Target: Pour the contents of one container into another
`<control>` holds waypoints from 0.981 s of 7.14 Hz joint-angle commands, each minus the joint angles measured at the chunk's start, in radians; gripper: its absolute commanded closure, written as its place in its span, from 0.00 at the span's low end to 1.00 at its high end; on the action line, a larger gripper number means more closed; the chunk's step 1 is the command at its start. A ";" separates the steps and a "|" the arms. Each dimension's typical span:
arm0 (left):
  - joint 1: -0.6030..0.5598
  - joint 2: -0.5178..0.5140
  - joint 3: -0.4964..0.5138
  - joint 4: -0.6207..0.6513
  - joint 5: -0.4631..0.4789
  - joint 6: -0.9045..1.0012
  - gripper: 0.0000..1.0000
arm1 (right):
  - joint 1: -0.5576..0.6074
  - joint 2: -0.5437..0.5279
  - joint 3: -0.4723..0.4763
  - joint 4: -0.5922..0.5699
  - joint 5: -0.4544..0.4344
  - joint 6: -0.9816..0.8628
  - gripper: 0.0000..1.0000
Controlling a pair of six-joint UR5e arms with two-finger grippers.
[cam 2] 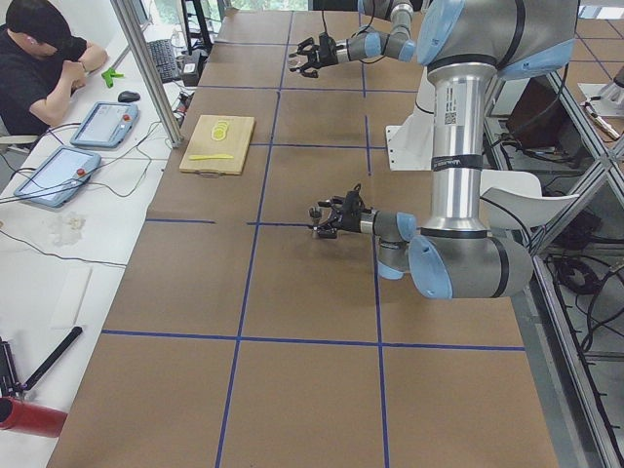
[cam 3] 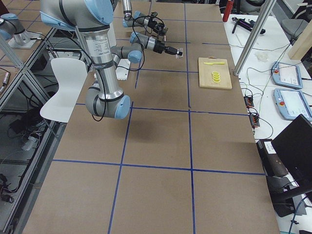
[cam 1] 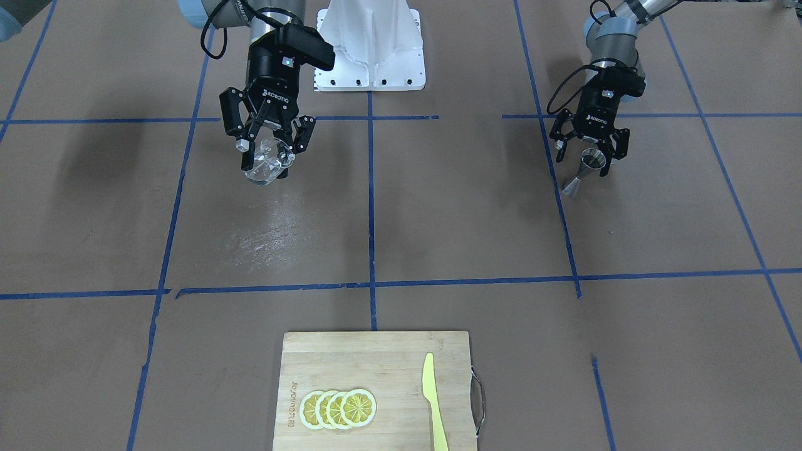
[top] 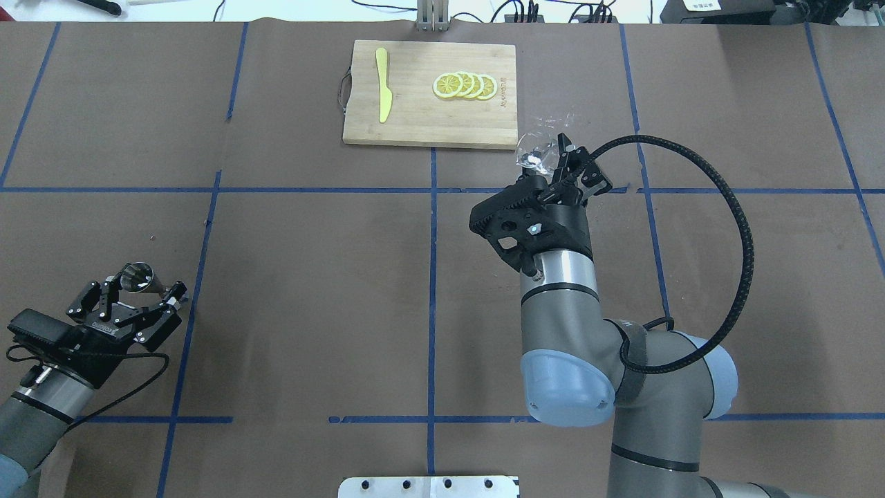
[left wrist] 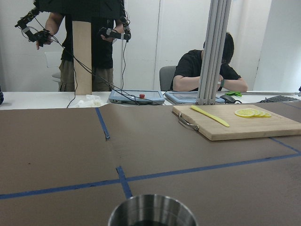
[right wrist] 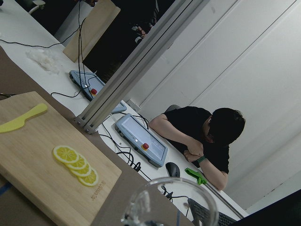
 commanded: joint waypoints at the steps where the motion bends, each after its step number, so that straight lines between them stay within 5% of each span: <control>1: -0.002 0.043 -0.041 -0.002 0.000 0.002 0.01 | 0.000 0.000 0.000 0.000 0.000 0.000 1.00; 5: -0.007 0.065 -0.125 -0.019 -0.021 0.062 0.01 | 0.000 0.000 0.000 0.000 0.000 0.000 1.00; 7: -0.072 0.072 -0.135 -0.040 -0.140 0.084 0.01 | 0.000 0.000 0.000 0.000 0.000 0.000 1.00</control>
